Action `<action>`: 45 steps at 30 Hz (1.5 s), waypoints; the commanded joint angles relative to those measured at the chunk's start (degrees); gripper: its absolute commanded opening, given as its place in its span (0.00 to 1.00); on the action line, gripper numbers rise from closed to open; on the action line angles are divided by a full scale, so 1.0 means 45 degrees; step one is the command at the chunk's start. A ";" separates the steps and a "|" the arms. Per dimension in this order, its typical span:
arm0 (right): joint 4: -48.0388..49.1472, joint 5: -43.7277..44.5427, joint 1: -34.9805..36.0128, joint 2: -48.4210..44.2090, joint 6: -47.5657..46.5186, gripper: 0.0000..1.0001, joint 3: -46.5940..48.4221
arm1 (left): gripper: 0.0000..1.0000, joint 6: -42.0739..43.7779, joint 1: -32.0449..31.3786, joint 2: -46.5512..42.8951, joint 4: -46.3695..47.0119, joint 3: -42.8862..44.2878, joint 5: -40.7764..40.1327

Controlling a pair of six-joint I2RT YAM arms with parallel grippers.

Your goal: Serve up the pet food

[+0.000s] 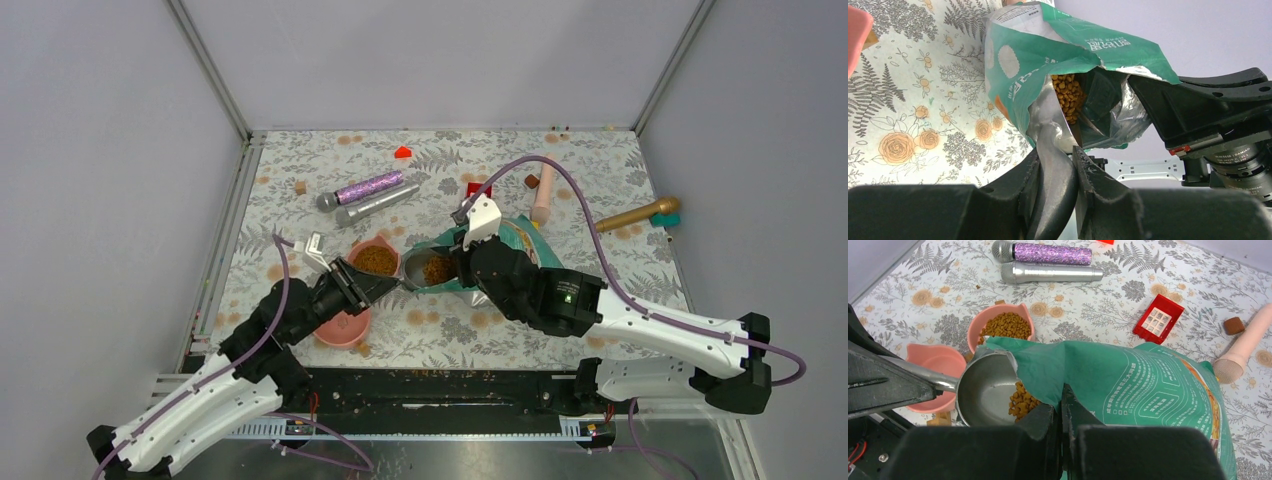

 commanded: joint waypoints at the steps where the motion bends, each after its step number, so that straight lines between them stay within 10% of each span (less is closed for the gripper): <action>1: 0.0188 0.0562 -0.0027 -0.0239 -0.0761 0.00 0.0474 | 0.00 -0.0235 0.0097 -0.0670 0.0034 0.0922 -0.1752; 21: -0.0630 -0.0215 -0.0027 -0.1188 -0.1384 0.00 0.0530 | 0.00 0.0745 0.0095 -0.1157 -0.2200 0.2015 -0.2728; 45: -0.0974 0.0051 -0.0027 -0.1762 -0.1564 0.00 0.0927 | 0.00 0.1562 0.0094 -0.2383 0.0957 0.0359 -0.1137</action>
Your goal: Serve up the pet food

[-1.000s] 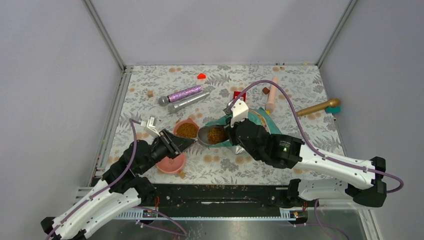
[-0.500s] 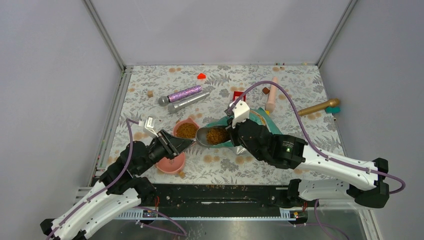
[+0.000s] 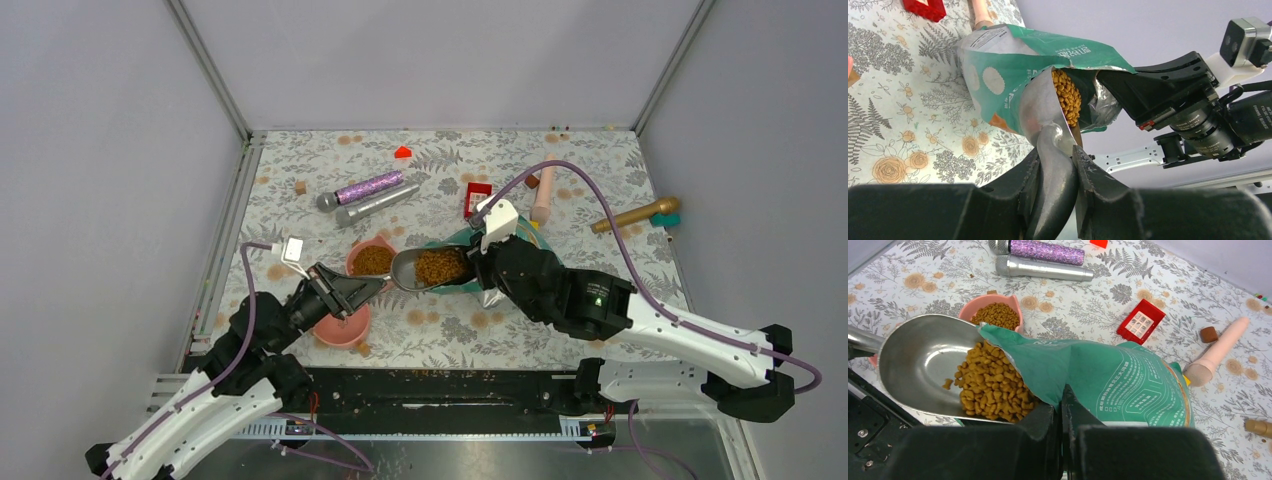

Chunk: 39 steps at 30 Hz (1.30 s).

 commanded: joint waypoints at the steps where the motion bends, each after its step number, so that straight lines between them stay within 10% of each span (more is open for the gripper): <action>1: 0.0190 0.0762 0.0007 -0.0602 -0.0287 0.00 0.0868 | 0.00 0.0333 0.0216 -0.0471 0.1539 0.0012 -0.1191; 39: 0.1265 0.0901 -0.0003 -0.1405 0.0334 0.00 0.1263 | 0.00 -0.2553 0.0218 -0.1680 0.9461 -0.4002 -0.0726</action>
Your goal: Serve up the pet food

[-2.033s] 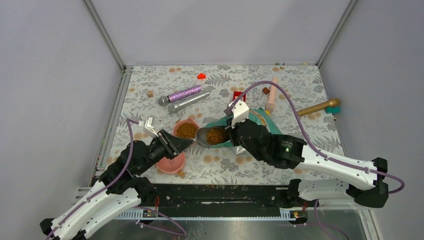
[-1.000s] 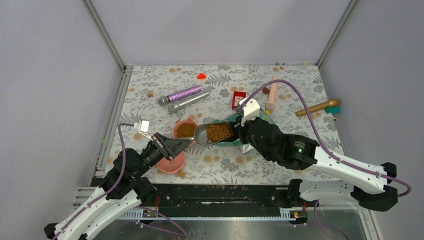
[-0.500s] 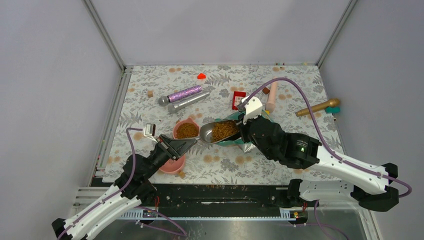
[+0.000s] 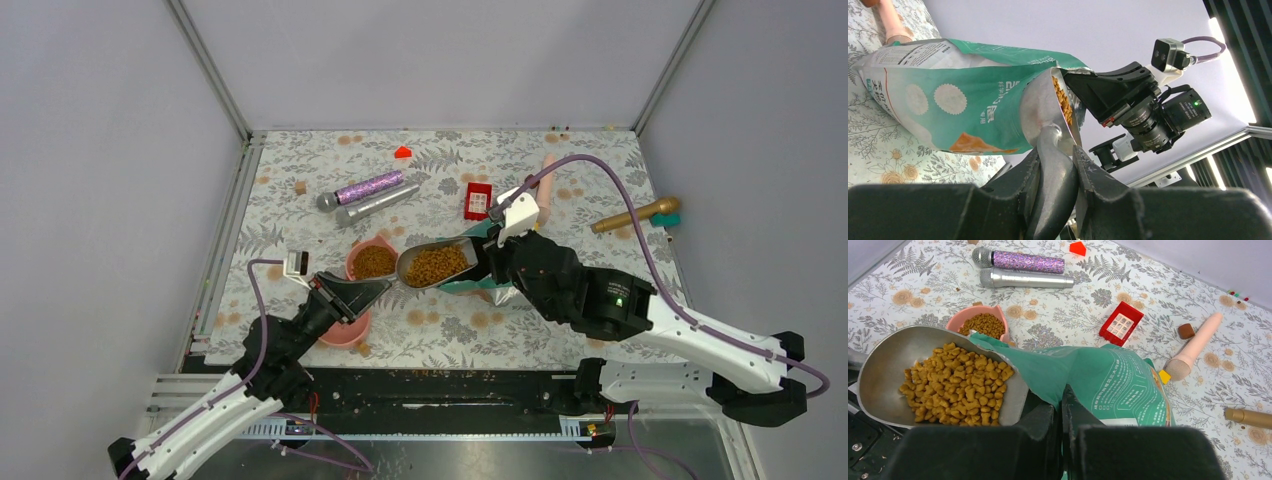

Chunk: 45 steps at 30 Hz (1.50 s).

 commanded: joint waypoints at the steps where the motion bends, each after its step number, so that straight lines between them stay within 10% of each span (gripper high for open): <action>1: 0.2042 0.0154 0.0114 -0.0829 0.0272 0.00 0.0691 | 0.00 0.0064 0.0202 -0.0514 0.1670 0.0595 -0.1110; 45: 0.2048 0.1768 0.0114 -0.0541 -0.0489 0.00 0.0678 | 0.00 0.2546 0.0196 -0.4724 -1.4858 0.7480 -0.6866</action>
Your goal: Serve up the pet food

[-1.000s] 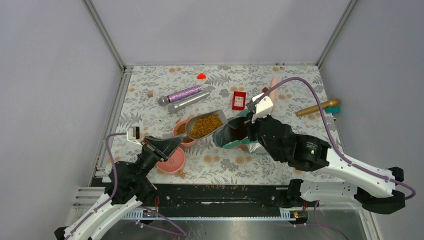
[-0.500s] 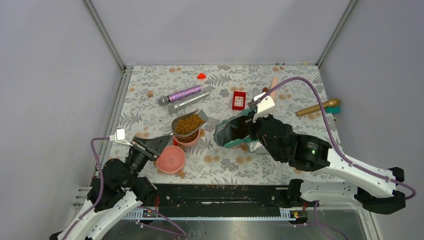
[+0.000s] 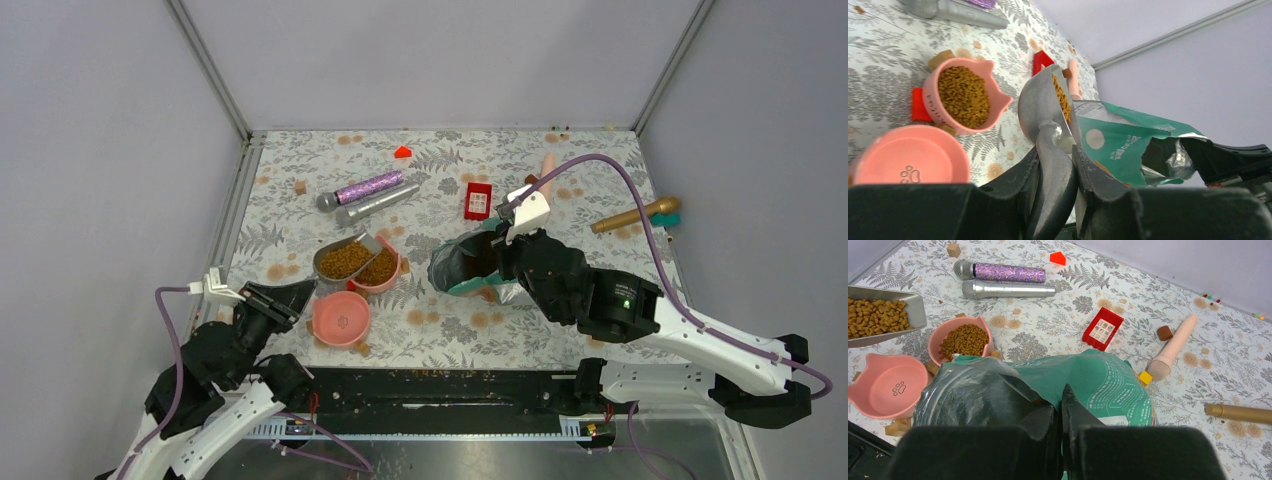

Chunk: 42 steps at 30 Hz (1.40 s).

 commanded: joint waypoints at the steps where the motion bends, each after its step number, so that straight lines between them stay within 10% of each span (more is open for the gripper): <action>1: 0.2013 0.0741 0.0114 -0.0217 -0.0190 0.00 0.0673 | 0.00 0.0148 0.0031 -0.2553 -0.0628 0.0875 -0.0762; 42: 0.2025 0.1152 0.0119 -0.0264 -0.0235 0.00 0.0824 | 0.00 0.0323 0.0037 -0.2586 -0.5978 0.4914 -0.0234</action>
